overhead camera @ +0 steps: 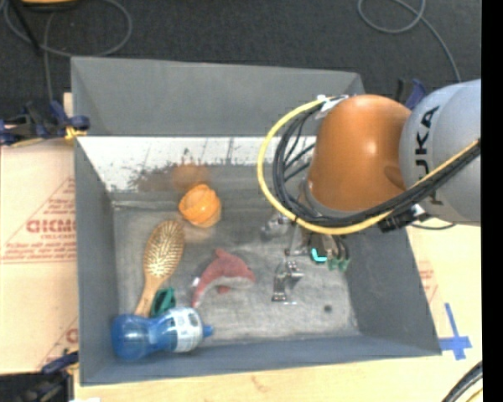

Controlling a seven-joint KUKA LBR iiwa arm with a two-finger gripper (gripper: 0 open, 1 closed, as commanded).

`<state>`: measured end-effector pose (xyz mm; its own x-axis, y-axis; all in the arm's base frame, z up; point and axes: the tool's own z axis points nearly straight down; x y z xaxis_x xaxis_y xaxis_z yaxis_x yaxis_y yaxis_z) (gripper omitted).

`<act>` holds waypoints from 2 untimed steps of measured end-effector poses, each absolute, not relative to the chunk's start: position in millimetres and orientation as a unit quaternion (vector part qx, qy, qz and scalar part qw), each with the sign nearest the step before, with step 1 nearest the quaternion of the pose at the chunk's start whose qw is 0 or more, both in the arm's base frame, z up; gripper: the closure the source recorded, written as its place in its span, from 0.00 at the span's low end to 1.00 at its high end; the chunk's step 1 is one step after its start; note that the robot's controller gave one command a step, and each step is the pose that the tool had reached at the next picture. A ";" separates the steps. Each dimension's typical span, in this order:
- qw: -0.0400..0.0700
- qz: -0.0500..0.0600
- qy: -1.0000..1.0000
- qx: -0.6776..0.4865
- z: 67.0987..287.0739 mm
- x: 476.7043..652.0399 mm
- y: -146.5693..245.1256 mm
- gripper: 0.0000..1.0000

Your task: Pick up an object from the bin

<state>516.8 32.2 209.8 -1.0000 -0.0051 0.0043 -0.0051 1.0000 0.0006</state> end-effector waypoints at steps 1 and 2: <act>-0.001 -0.001 -1.000 0.002 213.4 518.3 32.2 0.00; -0.005 0.000 -1.000 0.018 162.9 523.0 49.1 0.00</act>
Offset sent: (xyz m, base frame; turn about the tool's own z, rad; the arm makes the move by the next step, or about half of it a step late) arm 0.0071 0.0426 -0.1239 -0.0689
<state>523.0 49.1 162.9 -0.9993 -0.0355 -0.0107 -0.0355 0.9994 0.0000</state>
